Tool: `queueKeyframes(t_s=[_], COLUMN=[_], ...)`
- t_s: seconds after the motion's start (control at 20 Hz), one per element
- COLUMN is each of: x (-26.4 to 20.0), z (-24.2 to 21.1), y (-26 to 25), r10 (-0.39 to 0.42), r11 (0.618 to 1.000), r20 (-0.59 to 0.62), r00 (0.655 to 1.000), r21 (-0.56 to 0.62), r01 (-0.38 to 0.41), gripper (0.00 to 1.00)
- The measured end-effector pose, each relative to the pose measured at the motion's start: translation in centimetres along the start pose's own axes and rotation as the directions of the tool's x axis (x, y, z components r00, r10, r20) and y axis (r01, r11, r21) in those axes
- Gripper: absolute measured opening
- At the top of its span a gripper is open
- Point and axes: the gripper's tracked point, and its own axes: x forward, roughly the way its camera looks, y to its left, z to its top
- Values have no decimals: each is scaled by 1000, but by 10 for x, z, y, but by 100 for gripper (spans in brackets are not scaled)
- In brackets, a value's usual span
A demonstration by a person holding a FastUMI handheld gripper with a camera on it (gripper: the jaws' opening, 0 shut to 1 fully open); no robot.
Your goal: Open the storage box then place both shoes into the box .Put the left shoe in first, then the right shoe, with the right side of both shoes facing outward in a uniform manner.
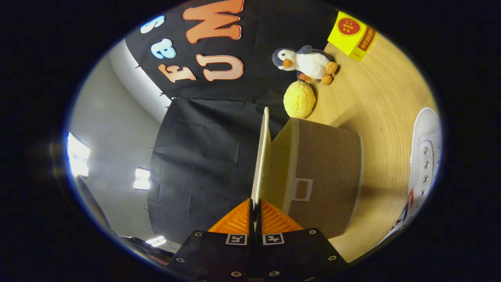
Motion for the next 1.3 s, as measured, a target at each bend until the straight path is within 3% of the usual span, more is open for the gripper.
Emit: queueKeyframes(t_s=[0.25, 0.45, 0.7, 0.8, 0.9, 0.95, 1.0, 1.05, 1.15, 1.3], x=[35, 91, 173, 199, 215, 220, 222, 225, 223, 210], z=[17, 20, -1, -15, -25, -29, -31, -34, -32, -25], y=[67, 123, 154, 155, 154, 152, 147, 143, 135, 121], r10=[-90, -185, -235, -265, -288, -298, -314, -327, -353, -394], r11=[990, 959, 921, 899, 870, 856, 842, 829, 807, 764], r20=[19, 40, 42, 37, 35, 35, 36, 46, 73, 128], r00=[996, 982, 971, 964, 957, 954, 949, 944, 933, 910], r21=[-111, -211, -310, -353, -408, -433, -452, -465, -481, -506], r01=[91, 189, 237, 260, 277, 283, 295, 310, 343, 402], gripper=[0, 0, 3, 9, 21, 43, 55, 78, 96, 98])
